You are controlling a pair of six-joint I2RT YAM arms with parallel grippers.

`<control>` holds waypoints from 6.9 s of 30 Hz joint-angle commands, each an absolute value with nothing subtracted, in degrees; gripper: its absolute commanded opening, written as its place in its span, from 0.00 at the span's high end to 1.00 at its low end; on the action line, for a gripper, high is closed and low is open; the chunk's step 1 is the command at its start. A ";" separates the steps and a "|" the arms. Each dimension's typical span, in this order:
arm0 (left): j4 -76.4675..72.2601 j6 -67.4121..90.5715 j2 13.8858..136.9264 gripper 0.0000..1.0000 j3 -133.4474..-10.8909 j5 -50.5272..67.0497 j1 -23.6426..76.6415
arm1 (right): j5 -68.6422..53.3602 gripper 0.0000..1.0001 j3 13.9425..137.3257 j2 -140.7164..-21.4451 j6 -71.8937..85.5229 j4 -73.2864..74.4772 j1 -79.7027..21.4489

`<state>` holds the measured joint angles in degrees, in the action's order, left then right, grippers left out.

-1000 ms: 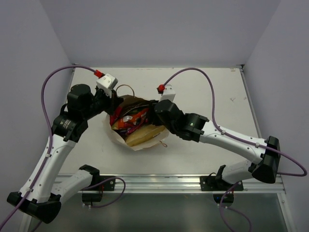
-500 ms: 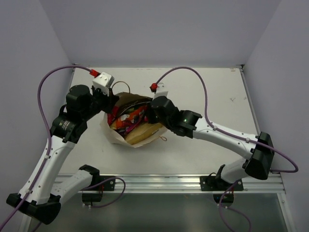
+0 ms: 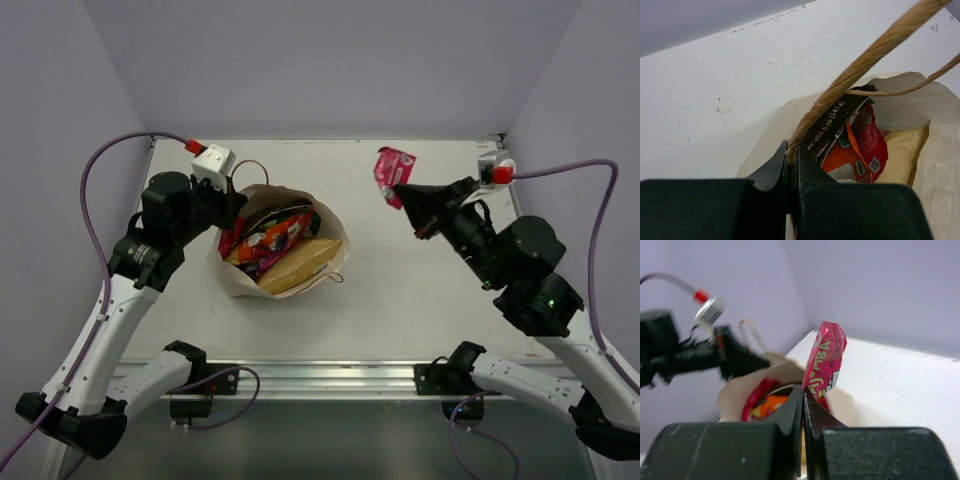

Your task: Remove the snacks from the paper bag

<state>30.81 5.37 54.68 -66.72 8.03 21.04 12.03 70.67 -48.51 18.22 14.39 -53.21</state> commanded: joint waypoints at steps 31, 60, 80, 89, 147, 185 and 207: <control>24.96 6.06 56.25 1.00 -68.38 8.35 21.71 | -3.53 0.38 58.70 -81.15 17.84 6.75 -16.17; 26.98 5.62 55.02 1.00 -68.64 5.98 21.80 | 16.51 0.26 89.98 -83.13 31.37 30.75 -60.12; 27.77 5.19 54.49 1.00 -67.85 5.62 21.80 | 23.56 0.73 85.96 -90.88 34.63 25.75 -59.24; 27.95 4.83 54.67 1.00 -68.12 4.92 21.80 | 23.03 1.00 85.08 -86.14 32.52 26.45 -59.24; 29.27 -2.37 55.81 1.00 -69.17 8.26 21.80 | 1.06 0.26 73.21 -61.78 20.13 22.17 -39.44; 29.35 -0.62 52.65 1.00 -67.41 6.95 21.80 | 15.13 1.00 86.31 -89.22 23.66 14.94 -62.84; 29.53 0.88 54.40 1.00 -68.03 2.81 21.80 | 15.12 1.00 83.16 -57.04 17.31 24.26 -39.93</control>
